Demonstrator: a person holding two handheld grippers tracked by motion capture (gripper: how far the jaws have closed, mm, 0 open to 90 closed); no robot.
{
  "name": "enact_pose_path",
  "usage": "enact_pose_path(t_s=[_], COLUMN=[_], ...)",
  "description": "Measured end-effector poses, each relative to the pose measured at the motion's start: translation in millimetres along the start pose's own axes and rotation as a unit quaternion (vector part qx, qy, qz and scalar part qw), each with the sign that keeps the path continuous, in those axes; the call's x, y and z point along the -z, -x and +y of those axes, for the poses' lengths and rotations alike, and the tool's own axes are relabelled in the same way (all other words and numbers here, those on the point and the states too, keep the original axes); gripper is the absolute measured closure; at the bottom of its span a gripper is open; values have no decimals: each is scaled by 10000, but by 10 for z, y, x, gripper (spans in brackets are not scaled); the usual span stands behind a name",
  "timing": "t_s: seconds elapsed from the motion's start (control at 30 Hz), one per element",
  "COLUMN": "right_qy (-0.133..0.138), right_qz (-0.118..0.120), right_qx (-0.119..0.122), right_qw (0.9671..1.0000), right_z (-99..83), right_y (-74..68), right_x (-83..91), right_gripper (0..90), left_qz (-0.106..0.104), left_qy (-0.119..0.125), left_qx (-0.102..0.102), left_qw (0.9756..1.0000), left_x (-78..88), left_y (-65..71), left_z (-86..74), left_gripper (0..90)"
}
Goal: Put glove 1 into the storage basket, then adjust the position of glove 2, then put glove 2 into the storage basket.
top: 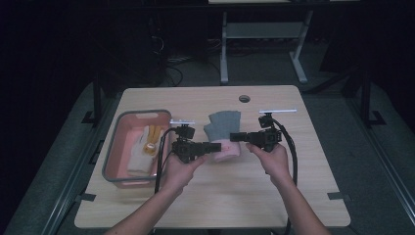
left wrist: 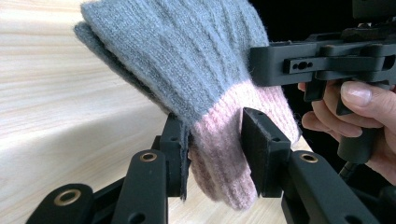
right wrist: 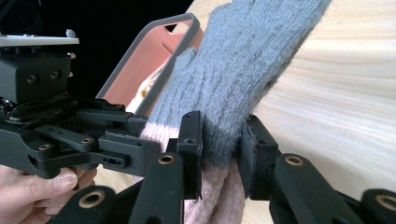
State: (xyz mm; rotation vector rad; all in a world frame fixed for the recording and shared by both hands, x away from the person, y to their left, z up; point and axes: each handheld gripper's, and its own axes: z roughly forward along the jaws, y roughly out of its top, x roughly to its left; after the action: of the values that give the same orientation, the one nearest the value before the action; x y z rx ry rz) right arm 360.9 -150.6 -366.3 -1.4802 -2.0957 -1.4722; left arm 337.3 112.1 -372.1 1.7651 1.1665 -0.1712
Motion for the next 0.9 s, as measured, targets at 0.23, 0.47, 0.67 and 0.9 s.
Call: enact_pose_path(t_s=[0.23,0.47,0.67,0.9], right_qy=[-38,-62,-90,-101], right_qz=[50,79,138,162], right_qx=[60,88,87,184], right_qw=[10000,9999,9998,9996], right_z=[48,99,129,166], right_y=[-85,-156,-188,-258], right_x=[-86,-152,-233,-300], right_gripper=[722,722,722,723], left_qz=[64,108,154,197], left_qy=[41,88,130,179], left_qx=[16,2,35,42], left_qw=[10000,9999,9998,9996], left_x=[116,215,284,382], left_y=[-44,-95,-141,-172], left_z=[6,30,35,44], left_gripper=[628,628,629,628])
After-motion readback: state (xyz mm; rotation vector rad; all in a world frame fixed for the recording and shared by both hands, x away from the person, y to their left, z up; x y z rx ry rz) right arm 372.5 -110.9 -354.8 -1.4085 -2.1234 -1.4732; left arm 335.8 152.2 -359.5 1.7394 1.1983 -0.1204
